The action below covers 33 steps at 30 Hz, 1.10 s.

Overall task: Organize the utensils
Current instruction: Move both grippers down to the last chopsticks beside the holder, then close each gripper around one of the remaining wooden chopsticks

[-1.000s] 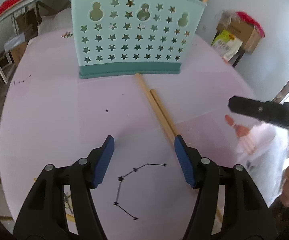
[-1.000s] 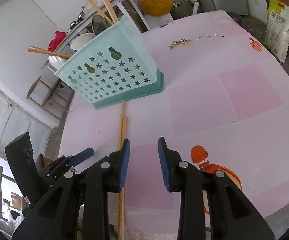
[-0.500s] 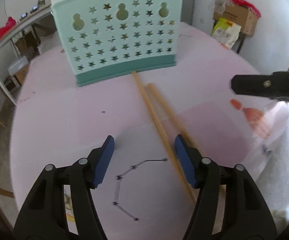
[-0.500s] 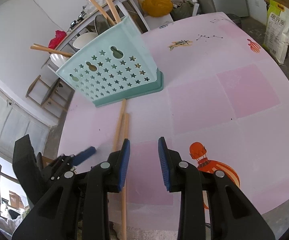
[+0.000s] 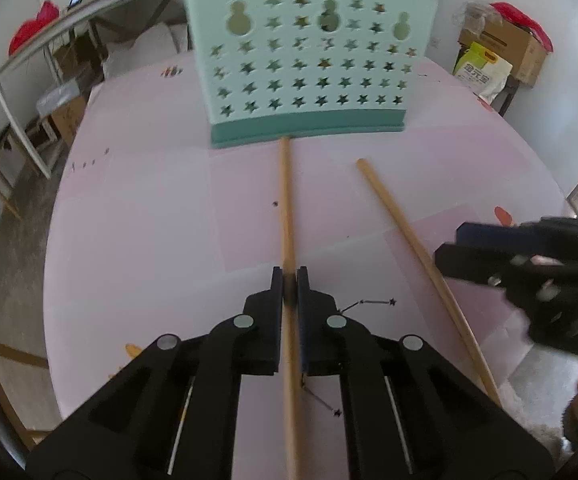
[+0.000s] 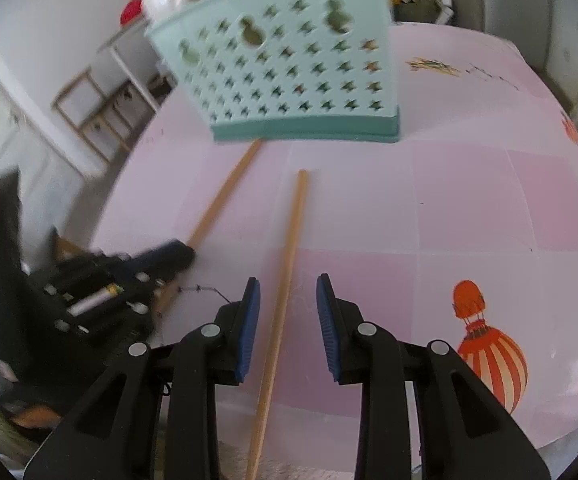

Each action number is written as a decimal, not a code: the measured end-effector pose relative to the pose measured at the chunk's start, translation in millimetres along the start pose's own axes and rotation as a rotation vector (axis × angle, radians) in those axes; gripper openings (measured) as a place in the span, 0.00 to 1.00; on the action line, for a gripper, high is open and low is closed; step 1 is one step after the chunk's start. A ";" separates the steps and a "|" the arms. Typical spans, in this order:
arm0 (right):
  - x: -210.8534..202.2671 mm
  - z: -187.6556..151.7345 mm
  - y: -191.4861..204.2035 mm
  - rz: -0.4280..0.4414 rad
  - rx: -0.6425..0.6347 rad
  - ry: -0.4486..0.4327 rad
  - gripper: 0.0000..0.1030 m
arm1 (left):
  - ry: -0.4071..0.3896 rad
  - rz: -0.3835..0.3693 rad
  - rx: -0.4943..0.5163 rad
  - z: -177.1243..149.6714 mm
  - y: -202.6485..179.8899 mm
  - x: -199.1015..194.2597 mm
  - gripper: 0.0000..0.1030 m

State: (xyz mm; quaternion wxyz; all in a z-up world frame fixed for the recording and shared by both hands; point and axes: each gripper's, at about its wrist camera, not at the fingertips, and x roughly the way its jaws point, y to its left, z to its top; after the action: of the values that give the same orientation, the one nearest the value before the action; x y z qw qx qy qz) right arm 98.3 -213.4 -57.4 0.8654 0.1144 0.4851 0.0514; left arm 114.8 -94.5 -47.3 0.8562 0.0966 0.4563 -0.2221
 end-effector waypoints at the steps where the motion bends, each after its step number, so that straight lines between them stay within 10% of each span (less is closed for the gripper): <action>1: 3.2 -0.4 4.7 -0.020 -0.027 0.006 0.28 | 0.011 -0.007 -0.015 -0.5 3.8 -0.9 0.05; 16: 17.2 1.6 19.4 -0.105 -0.093 0.020 0.08 | 0.057 -0.017 -0.086 -22.0 27.6 -14.1 0.05; 33: 8.3 18.0 -25.6 -0.093 0.004 0.010 0.11 | 0.060 -0.044 -0.094 -2.4 33.2 -19.7 0.18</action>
State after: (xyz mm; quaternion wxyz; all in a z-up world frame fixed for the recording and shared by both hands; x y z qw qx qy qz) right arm 117.5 -239.3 -61.6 0.8643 0.0931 0.4941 0.0108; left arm 119.0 -58.6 -33.7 0.8406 0.0530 0.4938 -0.2162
